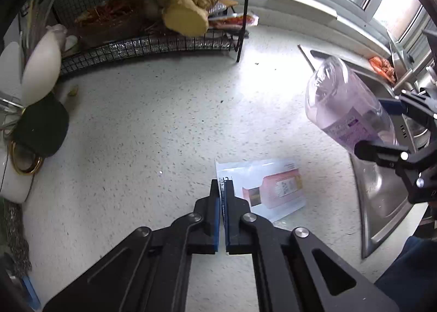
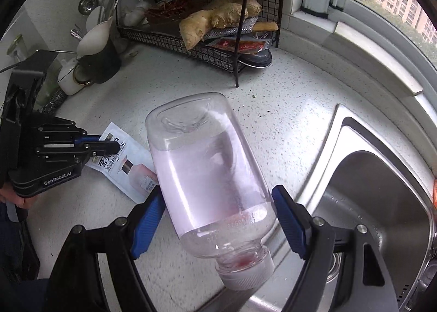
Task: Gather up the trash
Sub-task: 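Grasp the white-pink sachet with the left tool, then carry the pink bottle and sachet down over the red bin with both tools, then open the left tool to drop the sachet while the right tool releases the bottle into the bin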
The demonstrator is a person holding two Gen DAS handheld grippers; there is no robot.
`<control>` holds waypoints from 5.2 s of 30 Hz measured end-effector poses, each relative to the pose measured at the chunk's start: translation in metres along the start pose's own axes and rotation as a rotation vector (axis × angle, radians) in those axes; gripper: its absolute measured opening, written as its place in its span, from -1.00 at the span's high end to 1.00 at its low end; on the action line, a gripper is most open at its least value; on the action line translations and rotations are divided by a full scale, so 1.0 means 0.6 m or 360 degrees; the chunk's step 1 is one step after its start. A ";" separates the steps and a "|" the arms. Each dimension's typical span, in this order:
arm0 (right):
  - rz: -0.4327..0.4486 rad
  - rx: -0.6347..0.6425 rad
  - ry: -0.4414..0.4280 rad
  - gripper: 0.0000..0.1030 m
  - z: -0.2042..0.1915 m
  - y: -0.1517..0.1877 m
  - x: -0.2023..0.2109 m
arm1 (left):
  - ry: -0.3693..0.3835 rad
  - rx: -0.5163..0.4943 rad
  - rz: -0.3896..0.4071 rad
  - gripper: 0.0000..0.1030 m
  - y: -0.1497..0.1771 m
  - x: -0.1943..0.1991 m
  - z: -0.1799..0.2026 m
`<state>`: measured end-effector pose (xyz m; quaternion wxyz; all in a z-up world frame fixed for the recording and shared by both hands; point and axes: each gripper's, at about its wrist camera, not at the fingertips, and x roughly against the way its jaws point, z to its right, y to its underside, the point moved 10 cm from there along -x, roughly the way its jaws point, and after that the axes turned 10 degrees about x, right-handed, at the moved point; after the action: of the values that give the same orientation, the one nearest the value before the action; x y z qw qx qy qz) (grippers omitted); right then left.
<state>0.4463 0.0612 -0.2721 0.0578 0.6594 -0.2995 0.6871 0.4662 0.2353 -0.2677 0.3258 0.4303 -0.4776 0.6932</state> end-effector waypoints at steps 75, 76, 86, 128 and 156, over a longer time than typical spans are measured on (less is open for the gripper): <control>-0.0147 -0.0560 0.0228 -0.42 -0.079 0.620 0.055 | 0.0308 -0.0618 -0.0354 0.99 0.621 -0.138 0.405; -0.0151 -0.0569 0.0222 -0.42 -0.079 0.627 0.046 | 0.0308 -0.0616 -0.0362 0.99 0.626 -0.150 0.405; -0.0261 -0.0691 0.0204 -0.41 -0.079 0.711 -0.030 | 0.0316 -0.0676 -0.0423 0.99 0.695 -0.261 0.416; -0.0243 -0.0555 0.0075 -0.40 -0.151 0.700 -0.059 | 0.0191 -0.0476 -0.0312 -0.65 0.677 -0.137 0.334; -0.0313 -0.0353 -0.0060 -0.89 -0.204 0.731 -0.269 | 0.0032 -0.0402 -0.0404 -1.00 0.730 -0.218 0.259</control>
<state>0.1515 -0.1851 -0.5650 0.1917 0.6879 -0.3086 0.6283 0.1871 -0.0616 -0.5268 0.4668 0.4360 -0.4995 0.5853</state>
